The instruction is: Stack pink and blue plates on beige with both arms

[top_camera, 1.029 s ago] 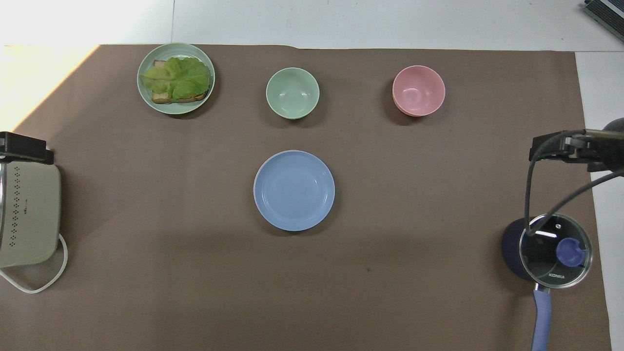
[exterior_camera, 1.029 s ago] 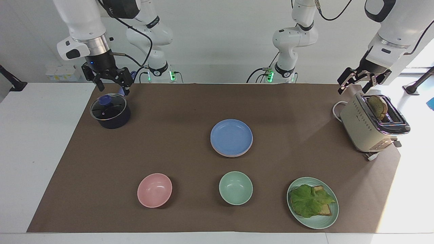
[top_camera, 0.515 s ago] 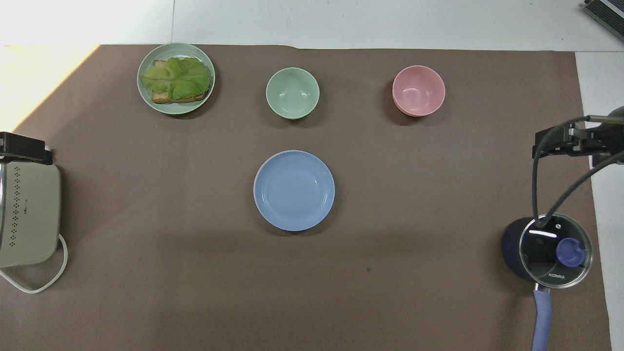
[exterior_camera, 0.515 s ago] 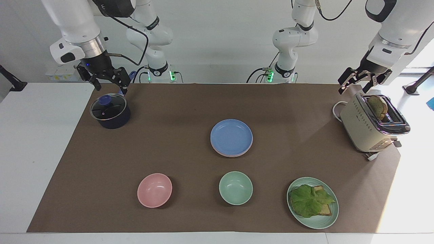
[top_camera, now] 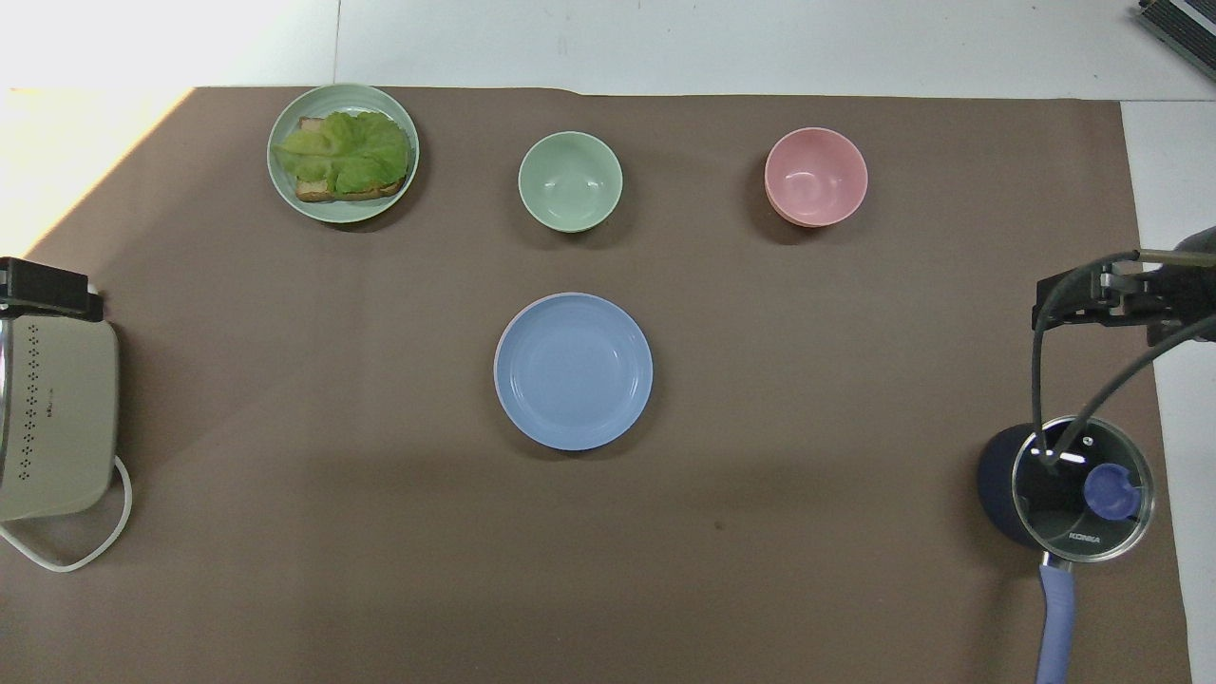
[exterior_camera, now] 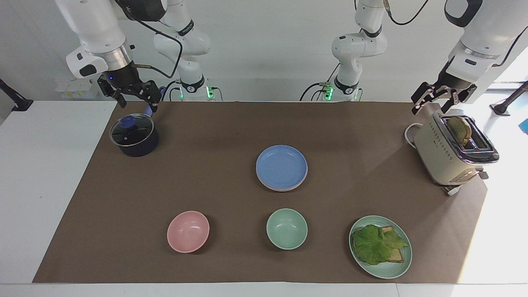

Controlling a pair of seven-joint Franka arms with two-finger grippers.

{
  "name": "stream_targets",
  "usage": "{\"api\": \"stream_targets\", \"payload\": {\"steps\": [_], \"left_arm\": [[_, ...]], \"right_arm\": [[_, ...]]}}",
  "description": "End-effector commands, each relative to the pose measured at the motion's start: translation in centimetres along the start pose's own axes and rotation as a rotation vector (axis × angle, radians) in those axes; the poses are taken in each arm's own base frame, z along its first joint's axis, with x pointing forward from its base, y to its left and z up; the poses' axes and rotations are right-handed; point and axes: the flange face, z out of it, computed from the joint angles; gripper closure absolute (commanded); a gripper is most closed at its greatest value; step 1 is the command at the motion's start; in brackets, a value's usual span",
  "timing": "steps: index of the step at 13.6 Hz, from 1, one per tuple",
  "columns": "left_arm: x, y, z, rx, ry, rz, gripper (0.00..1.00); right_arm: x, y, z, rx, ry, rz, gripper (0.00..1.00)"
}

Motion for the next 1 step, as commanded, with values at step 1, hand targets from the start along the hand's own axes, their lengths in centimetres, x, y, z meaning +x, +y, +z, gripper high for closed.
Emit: {"api": "stream_targets", "payload": {"steps": [1], "left_arm": [[-0.53, -0.05, -0.06, 0.014, -0.007, -0.01, 0.0]], "right_arm": [[-0.63, 0.12, -0.02, 0.019, 0.014, -0.028, 0.0]]}}
